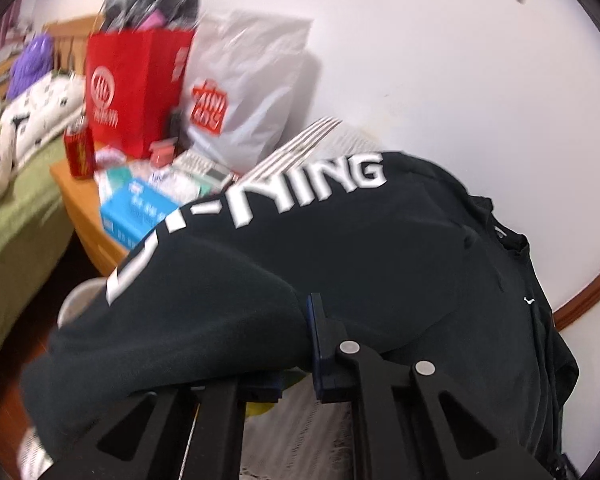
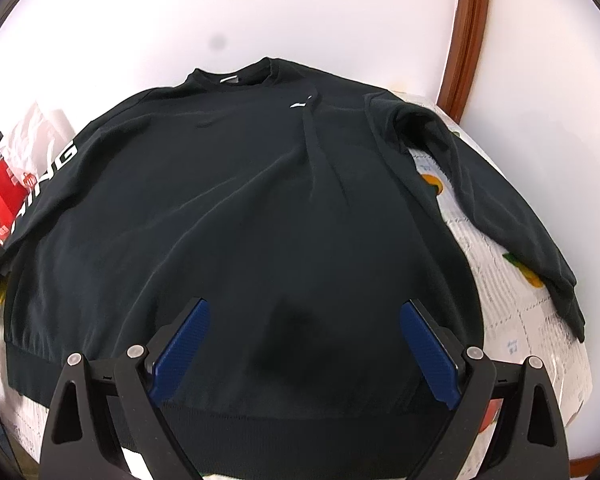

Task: Fold small clothes
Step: 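Grasp the lettered sleeve with the left gripper, fold it across the body, release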

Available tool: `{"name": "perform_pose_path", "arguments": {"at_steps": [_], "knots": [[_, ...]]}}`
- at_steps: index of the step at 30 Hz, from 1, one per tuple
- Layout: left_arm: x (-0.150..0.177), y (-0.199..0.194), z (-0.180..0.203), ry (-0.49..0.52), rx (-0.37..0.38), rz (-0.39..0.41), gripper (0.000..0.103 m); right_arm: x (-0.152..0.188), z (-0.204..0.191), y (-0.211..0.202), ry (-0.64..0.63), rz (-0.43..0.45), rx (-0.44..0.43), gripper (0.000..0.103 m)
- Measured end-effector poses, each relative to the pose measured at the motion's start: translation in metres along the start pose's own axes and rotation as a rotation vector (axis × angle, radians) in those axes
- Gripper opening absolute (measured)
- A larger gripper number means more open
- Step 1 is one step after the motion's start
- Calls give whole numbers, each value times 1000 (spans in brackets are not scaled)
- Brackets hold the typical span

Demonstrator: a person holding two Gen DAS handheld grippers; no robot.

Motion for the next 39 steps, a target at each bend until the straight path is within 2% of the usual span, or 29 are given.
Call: {"name": "perform_pose_path", "arguments": {"at_steps": [6,10,16,21,25,29,35,39], "knots": [[-31,-25,37,64,0,69,9,-22,3,-1,-22,39,-18,95],[-41,-26,65,90,18,77,9,-34,8,-1,-42,54,-20,95],[-50,-17,135,168,75,82,8,-55,30,2,-16,77,-23,95],[-50,-2,205,246,145,79,8,-73,55,3,-25,101,14,95],[-38,13,261,319,188,65,8,-79,79,10,-22,102,38,95],[-11,33,304,381,226,20,8,-73,99,18,1,87,52,95],[27,60,334,436,238,-61,8,-55,121,29,23,51,73,95],[41,71,337,452,222,-103,8,-41,131,33,42,33,73,95]]}}
Point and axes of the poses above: each gripper's, at about its wrist camera, not at the fingertips, and y roughly the way its jaws point, z to its right, x to its underside, the point moved 9 cm from there along y, roughly the way its jaws point, and after that the axes turned 3 degrees about z, right-handed, at the moved point
